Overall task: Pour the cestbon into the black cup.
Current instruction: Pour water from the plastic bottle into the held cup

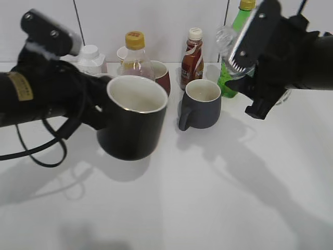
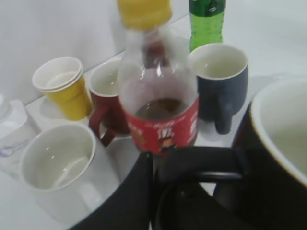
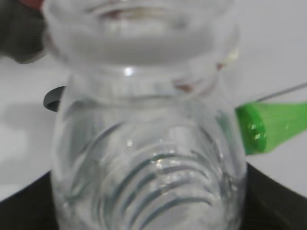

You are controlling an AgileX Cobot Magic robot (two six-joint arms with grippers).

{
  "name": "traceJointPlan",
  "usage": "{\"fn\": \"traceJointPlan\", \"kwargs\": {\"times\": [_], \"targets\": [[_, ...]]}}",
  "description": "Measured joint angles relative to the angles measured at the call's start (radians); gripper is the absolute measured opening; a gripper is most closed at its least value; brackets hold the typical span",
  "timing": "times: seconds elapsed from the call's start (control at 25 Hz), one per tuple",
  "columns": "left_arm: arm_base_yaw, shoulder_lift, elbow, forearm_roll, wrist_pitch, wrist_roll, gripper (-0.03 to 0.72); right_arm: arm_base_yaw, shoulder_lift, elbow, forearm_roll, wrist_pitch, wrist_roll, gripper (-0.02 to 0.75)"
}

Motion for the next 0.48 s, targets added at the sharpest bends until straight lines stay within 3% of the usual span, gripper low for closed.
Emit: {"fn": "traceJointPlan", "kwargs": {"times": [0.48], "targets": [[-0.124,0.079,-0.053,-0.004,0.018,0.0,0.049,0.099,0.038,-0.054,-0.271,0.092,-0.051,0.501]]}}
